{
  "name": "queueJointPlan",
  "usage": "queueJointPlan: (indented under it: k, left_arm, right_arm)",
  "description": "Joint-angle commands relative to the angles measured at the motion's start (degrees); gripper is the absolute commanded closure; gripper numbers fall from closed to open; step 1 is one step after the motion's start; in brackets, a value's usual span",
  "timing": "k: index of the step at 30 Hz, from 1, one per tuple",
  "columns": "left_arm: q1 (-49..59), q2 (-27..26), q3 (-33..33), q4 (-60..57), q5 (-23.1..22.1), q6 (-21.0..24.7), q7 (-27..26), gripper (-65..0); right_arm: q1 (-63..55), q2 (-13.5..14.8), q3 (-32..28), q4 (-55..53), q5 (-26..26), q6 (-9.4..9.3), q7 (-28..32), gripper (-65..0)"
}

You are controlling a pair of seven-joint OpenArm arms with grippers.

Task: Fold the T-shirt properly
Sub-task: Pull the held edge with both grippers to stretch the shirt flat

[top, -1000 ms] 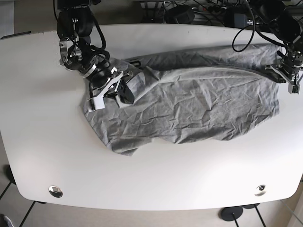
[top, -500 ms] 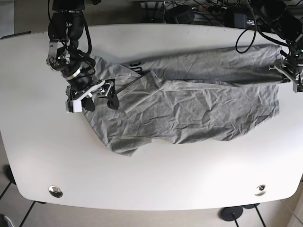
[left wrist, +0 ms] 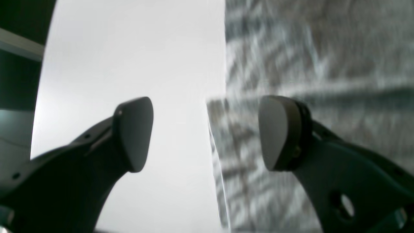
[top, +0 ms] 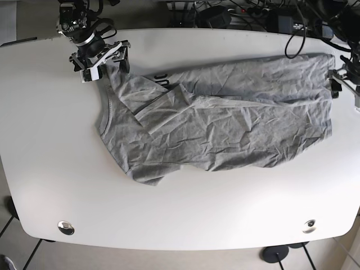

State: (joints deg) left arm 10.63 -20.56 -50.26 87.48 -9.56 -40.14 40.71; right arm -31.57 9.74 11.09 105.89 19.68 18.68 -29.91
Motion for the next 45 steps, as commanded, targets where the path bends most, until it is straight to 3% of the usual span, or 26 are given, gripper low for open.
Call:
queueJointPlan:
  k: [1, 5, 10, 17, 20, 21, 22, 23, 25, 28, 41, 45]
  left_arm:
    - [1.98, -0.94, -0.51, 2.76, -2.35, 0.14, -1.37, -46.4]
    - [4.97, 2.75, -6.31, 2.85, -3.23, 0.14, -1.46, -46.4]
    - [7.52, 5.48, -6.93, 2.5, -3.14, 0.14, -1.46, -46.4]
    - [8.05, 5.66, -5.17, -4.98, -3.4, 0.14, -1.46, -45.7]
    - [8.05, 5.66, -3.5, -6.03, -3.14, 0.14, -1.46, -36.0]
    - [8.14, 5.57, -2.0, -6.74, -3.14, 0.14, -1.46, -30.6]
    - [8.14, 5.48, -0.86, -7.26, -3.14, 0.14, -1.46, -24.0]
    - [8.14, 4.51, -0.07, -7.97, -3.14, 0.14, -1.46, -11.9]
    - [8.05, 3.81, 0.11, -8.76, -3.14, 0.14, -1.28, 0.0]
    - [9.81, 2.93, -0.33, -4.19, -3.32, 0.14, -1.02, 0.0]
    - [17.19, -0.94, -3.23, -2.34, -3.49, 0.14, -1.1, 0.0]
    - [17.28, -1.11, -3.32, -2.52, -3.23, 0.14, -1.1, 0.0]
  right_arm:
    - [0.5, 0.77, 0.38, -0.96, 0.49, 0.44, 2.26, -49.0]
    - [0.5, 0.59, 0.03, -4.04, 0.67, 0.53, 4.46, -46.1]
    - [1.64, 0.5, -0.06, -8.26, 1.02, 0.53, 6.92, -17.8]
    - [1.73, 0.42, -0.06, -7.91, 1.02, 0.53, 6.92, -16.6]
    - [1.73, 0.42, -0.06, -8.0, 1.02, 0.53, 7.01, -15.5]
    - [1.73, 0.42, -0.06, -8.0, 1.02, 0.53, 7.01, -12.4]
    - [1.73, 0.42, -0.06, -8.08, 1.02, 0.53, 7.01, -6.8]
    - [1.73, 0.42, -0.06, -8.0, 1.02, 0.53, 7.01, -1.3]
    - [1.55, 0.42, -0.06, -7.73, 1.02, 0.62, 7.1, -1.9]
    - [-1.0, 0.42, 0.38, -4.22, 1.11, 3.96, 6.83, -1.9]
    - [-13.48, 0.59, 3.81, 3.26, 1.2, 4.4, 6.83, -1.9]
    - [-15.15, 0.77, 6.09, 3.52, 8.05, 5.1, 6.83, -2.1]
